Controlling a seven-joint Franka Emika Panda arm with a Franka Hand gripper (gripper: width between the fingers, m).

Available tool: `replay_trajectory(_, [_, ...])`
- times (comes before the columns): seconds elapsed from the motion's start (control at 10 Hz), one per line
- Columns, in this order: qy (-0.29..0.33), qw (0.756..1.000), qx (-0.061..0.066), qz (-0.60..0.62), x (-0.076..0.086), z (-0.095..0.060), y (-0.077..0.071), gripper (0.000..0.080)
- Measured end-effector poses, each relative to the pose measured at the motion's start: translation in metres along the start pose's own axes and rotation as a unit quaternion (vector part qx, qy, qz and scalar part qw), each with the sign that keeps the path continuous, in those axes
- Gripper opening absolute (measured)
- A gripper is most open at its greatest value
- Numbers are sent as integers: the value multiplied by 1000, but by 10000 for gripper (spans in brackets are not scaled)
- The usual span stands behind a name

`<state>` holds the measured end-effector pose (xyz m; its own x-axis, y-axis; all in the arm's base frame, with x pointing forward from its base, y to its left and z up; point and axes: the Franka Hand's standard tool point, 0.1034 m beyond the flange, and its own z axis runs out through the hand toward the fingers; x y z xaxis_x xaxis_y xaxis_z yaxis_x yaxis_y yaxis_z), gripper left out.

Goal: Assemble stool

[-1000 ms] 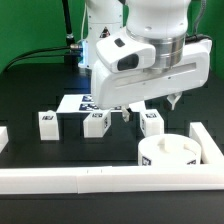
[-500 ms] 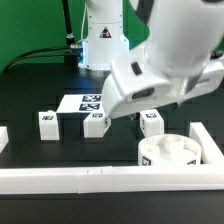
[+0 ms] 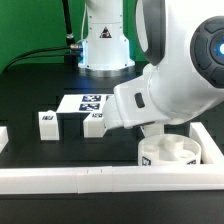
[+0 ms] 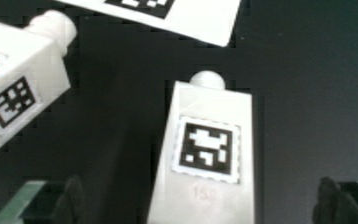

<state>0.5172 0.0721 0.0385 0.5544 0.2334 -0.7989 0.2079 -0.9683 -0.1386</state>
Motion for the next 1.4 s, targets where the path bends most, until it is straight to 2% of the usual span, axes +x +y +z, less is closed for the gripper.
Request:
replay_trajectory(0.3, [-12,999,3,40,-2,4,2,649])
replay_trajectory(0.4, [-10,998,5,65,-1,4,7,649])
replay_trajectory(0.5, [-4,997,3,77,6,12,5,649])
replay_trajectory(1.0, [-1,997,1,74,9,16,3,649])
replay_trajectory(1.2, [-28,997,5,76,16,28,6,649])
replay_trajectory(1.4, [-33,997,5,72,16,28,5,647])
